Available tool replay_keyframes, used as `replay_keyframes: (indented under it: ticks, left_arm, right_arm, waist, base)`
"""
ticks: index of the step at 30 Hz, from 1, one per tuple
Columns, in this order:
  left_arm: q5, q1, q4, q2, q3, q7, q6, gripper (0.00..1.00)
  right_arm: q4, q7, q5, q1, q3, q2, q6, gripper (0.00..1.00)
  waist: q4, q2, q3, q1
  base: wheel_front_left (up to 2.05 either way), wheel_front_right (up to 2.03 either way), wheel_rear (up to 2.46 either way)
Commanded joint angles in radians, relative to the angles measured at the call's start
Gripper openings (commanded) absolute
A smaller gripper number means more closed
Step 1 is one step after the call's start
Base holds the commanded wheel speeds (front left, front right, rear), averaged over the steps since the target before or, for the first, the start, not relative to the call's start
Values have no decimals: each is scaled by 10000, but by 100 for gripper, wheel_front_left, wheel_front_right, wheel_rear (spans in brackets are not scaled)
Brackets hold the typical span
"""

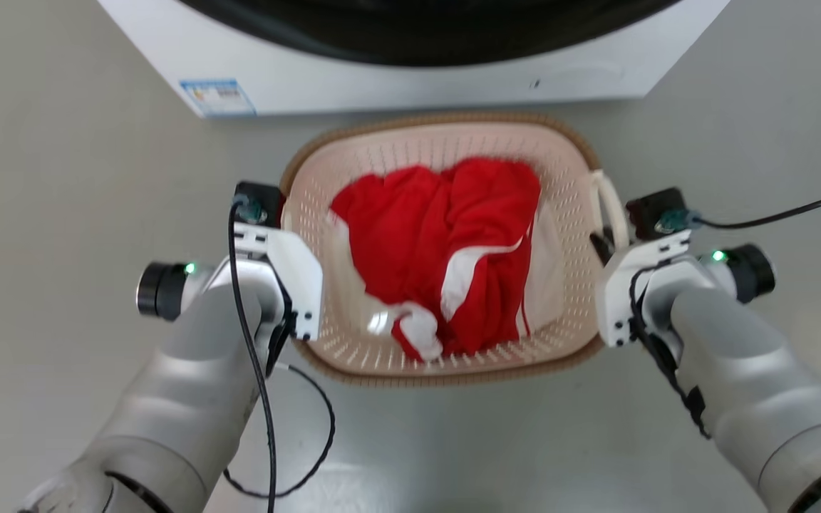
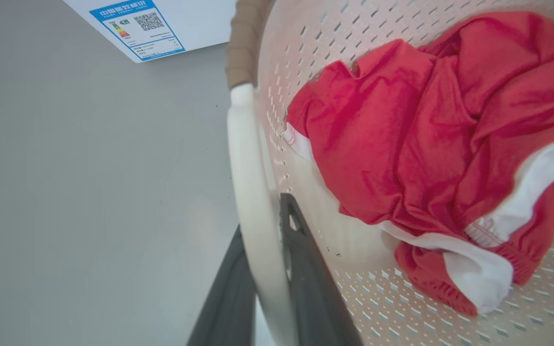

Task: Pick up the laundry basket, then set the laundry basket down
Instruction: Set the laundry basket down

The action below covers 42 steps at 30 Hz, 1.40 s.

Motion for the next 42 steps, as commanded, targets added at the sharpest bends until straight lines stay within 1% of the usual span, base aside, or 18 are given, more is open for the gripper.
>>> replay_keyframes:
  ticks: [1,2,6,12,20,27,42]
  left_arm:
    - [263,-556,-174,189,33,-180,79,0]
    - [263,-556,-174,189,33,-180,79,0]
    - [310,-987,-229,163,13,-511,170,0]
    - [265,-1580,-220,147,78,-887,120,0]
    - [205,-2128,-139,188,171,-1355,82,0]
    - [169,-2383,-77,196,204,-1749,55,0]
    - [16,-2556,10,162,200,-1979,-12,0]
  right_arm:
    - [-143,-400,-235,-156,26,82,81,0]
    - [-143,-400,-235,-156,26,82,81,0]
    - [-118,-655,-435,-514,-185,-132,81,0]
    - [-106,-884,-714,-967,-594,-374,81,0]
    - [-103,-1104,-1153,-1369,-1157,-515,81,0]
    - [-103,-1276,-1508,-1534,-1726,-491,81,0]
    - [-102,-1395,-2382,-1512,-2669,-497,81,0]
  waist:
    - [157,0,734,0]
    - [157,0,734,0]
    - [213,0,1431,0]
    - [255,0,2452,0]
    - [191,0,3342,0]
    - [133,0,3662,0]
    - [225,0,3975,0]
  base:
    - [0,0,0]
    - [0,0,0]
    - [0,0,0]
    - [0,0,0]
    - [0,0,0]
    - [0,0,0]
    - [0,0,0]
